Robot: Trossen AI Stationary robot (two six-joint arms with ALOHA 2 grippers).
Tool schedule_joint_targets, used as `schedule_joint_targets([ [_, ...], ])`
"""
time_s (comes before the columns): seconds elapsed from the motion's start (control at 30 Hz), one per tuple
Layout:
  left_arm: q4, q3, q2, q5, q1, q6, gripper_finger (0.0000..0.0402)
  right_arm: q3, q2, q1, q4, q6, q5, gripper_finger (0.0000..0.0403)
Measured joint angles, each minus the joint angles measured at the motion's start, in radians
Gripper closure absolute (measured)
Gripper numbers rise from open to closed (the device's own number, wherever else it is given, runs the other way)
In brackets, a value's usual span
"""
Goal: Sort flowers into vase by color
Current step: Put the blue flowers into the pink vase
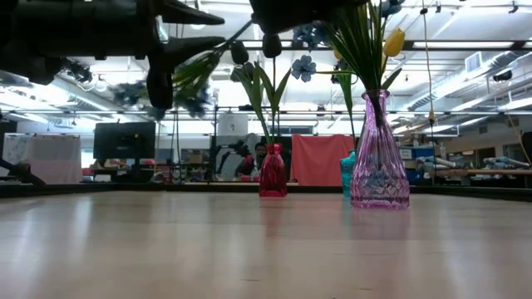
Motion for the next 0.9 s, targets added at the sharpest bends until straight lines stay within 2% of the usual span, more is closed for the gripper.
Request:
schedule_joint_targets([
  [0.13, 0.009, -0.005, 0.0, 0.002, 0.019, -0.146, 0.03, 0.0, 0.0, -0.01, 0.002, -0.008, -0.025, 0.0388],
  [0.37, -0.012, -0.004, 0.004, 0.008, 0.018, -0.265, 0.03, 0.0, 0.0, -0.021, 0.004, -0.008, -0.026, 0.0387],
  [0.9, -0.02, -0.003, 0.005, -0.018, 0.014, -0.276, 0.0293, 0.0, 0.0, -0.033, 0.02, -0.008, -0.08, 0.0387],
])
